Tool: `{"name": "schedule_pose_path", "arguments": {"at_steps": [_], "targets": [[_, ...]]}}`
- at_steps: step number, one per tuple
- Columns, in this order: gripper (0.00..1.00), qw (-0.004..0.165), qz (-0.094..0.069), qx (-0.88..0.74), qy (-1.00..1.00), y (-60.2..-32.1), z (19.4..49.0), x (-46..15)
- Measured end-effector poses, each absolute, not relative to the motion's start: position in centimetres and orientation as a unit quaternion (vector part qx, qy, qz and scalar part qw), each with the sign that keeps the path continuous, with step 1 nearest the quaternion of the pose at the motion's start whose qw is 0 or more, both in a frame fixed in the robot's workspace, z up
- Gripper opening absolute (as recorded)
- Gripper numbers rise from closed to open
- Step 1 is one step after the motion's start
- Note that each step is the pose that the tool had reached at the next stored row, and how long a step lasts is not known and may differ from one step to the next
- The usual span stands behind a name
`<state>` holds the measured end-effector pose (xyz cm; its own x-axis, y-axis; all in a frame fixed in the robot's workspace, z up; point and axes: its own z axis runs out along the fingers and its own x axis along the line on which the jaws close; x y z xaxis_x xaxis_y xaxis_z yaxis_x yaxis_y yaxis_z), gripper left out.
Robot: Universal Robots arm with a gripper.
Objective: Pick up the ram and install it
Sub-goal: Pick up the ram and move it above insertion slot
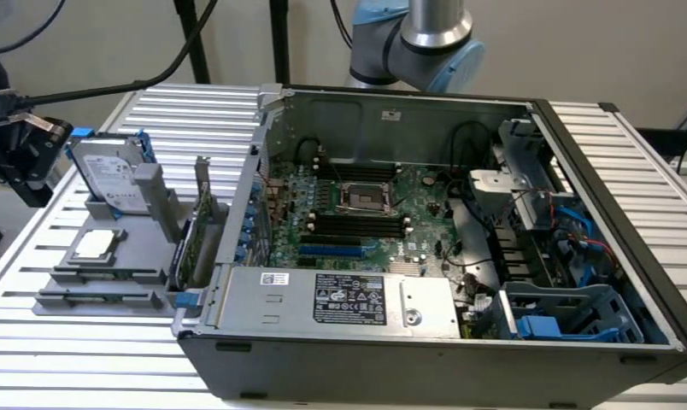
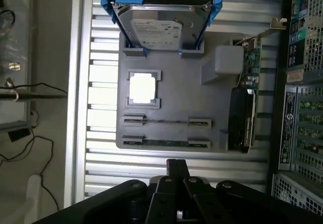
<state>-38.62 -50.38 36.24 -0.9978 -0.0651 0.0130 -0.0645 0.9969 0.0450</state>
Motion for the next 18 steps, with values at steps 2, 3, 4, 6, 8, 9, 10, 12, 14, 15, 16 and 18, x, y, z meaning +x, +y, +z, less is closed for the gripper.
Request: {"name": "schedule_pose_path", "arguments": {"at_steps": [2, 3, 4, 6, 8, 9, 10, 12, 14, 15, 16, 18], "targets": [[0.11, 0.008, -0.022, 0.051, -0.998, -50.4, 36.1, -38.6], [0.11, 0.008, -0.022, 0.06, -0.998, -50.4, 36.1, -38.6], [0.11, 0.008, -0.022, 0.069, -0.997, -50.4, 36.0, -38.6], [0.11, 0.008, -0.022, 0.087, -0.996, -50.4, 35.9, -38.6], [0.11, 0.009, -0.022, 0.106, -0.994, -50.4, 35.7, -38.6], [0.11, 0.009, -0.022, 0.115, -0.993, -50.4, 35.7, -38.6], [0.11, 0.009, -0.022, 0.124, -0.992, -50.4, 35.6, -38.6], [0.11, 0.01, -0.021, 0.142, -0.99, -50.4, 35.5, -38.6], [0.11, 0.01, -0.021, 0.16, -0.987, -50.4, 35.4, -38.6], [0.11, 0.01, -0.021, 0.168, -0.985, -50.4, 35.3, -38.6], [0.11, 0.01, -0.021, 0.178, -0.984, -50.4, 35.2, -38.6], [0.11, 0.011, -0.021, 0.195, -0.981, -50.4, 35.1, -38.6]]}}
